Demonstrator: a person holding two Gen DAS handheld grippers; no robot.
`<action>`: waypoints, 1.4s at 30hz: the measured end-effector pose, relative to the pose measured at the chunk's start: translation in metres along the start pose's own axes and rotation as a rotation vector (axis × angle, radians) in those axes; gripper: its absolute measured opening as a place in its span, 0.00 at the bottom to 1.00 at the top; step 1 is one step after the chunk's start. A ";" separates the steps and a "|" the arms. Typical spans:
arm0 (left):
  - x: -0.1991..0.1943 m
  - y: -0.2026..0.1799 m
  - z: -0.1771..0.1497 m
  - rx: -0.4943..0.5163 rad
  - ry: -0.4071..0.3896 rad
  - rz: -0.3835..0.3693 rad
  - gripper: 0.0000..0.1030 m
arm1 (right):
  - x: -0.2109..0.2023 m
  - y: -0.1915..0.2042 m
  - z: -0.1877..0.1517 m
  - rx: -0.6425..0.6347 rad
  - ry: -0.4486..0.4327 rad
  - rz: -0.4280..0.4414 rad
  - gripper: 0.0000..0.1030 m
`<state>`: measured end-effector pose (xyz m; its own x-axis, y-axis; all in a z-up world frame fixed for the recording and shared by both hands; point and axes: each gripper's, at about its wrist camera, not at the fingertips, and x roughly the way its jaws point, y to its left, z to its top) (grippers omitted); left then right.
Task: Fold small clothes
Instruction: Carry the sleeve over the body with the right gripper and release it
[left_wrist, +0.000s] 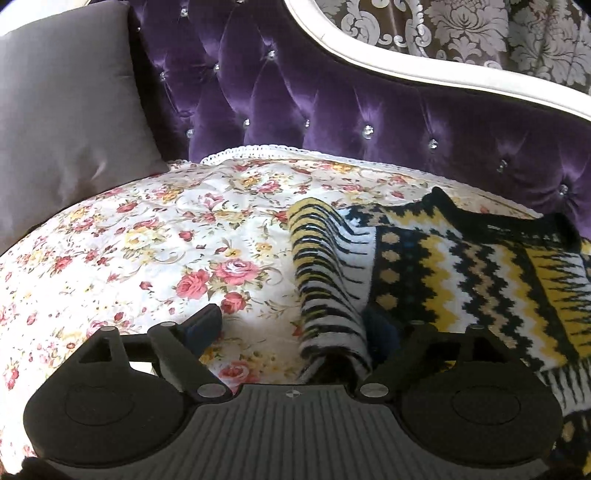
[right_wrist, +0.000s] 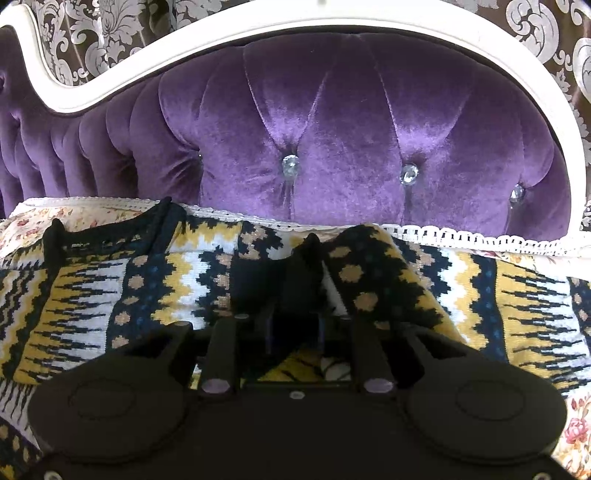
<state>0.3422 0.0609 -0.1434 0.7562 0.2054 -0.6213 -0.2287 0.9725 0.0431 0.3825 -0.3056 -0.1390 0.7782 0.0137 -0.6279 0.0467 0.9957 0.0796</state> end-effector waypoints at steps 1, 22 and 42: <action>-0.001 -0.001 0.000 0.004 -0.003 0.006 0.85 | -0.001 0.000 0.000 0.002 -0.001 -0.001 0.32; 0.000 0.002 -0.004 -0.001 -0.024 0.007 0.87 | -0.109 -0.117 -0.013 0.178 -0.087 -0.084 0.75; 0.000 0.003 -0.004 0.004 -0.024 -0.001 0.87 | -0.059 -0.242 -0.031 0.635 -0.075 -0.171 0.17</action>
<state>0.3387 0.0631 -0.1464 0.7711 0.2070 -0.6021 -0.2257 0.9731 0.0455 0.3056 -0.5449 -0.1454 0.7675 -0.1687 -0.6184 0.5157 0.7355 0.4394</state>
